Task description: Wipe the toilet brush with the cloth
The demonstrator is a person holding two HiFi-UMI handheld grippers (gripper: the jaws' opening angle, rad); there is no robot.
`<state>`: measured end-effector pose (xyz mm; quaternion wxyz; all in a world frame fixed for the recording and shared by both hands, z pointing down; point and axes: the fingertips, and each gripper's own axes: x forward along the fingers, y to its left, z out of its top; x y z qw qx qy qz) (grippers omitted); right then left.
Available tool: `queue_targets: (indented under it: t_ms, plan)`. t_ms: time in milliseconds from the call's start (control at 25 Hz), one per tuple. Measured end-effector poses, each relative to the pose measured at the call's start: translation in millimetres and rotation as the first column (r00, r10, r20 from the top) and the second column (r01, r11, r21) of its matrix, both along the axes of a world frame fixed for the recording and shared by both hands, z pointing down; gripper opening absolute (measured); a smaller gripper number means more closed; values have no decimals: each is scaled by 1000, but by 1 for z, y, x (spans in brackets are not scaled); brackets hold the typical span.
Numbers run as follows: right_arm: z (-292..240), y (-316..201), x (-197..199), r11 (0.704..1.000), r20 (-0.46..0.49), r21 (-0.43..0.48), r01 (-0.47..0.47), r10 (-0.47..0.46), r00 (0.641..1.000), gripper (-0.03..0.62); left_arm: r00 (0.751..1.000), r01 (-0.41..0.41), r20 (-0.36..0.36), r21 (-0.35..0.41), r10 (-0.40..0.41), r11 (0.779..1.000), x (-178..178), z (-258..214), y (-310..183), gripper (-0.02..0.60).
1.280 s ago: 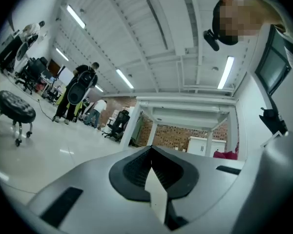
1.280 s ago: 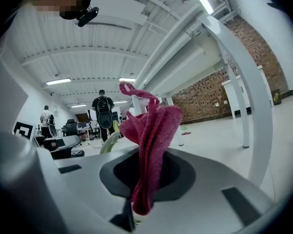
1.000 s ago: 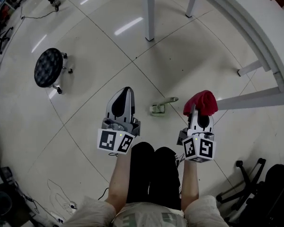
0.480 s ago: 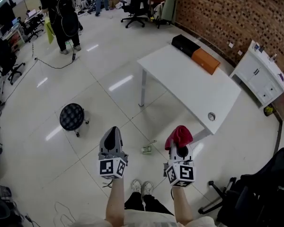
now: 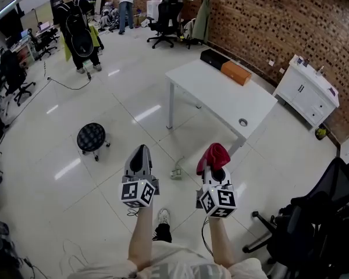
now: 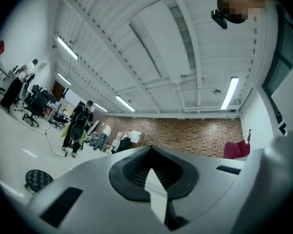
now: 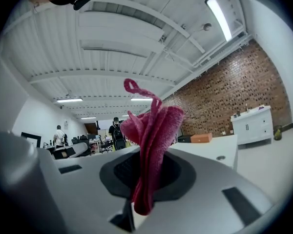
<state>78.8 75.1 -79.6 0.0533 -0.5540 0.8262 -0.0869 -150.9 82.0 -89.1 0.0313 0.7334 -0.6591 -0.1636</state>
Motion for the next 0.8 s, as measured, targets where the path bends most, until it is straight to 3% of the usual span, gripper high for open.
queue_targets:
  t_ms: [200,360,520,800]
  plan:
    - [6,119,34,997,20,-23,68,-68,997,31,997,-27,-67,5,27,1000,46,-6,125,5]
    - [-10,198,43,994,27,-20,107,-107,994,31,998,-41,-53,-14,41,999,59,-17,211,5]
    - [-24,243,41,996,66,-23,88,-86,994,31,995,-95,-6,-2,95,995,76,-32,258,5]
    - [-29,300,2,993,25,-9,115,-114,993,31,986,-168,24,34,167,985,77,-47,309,5]
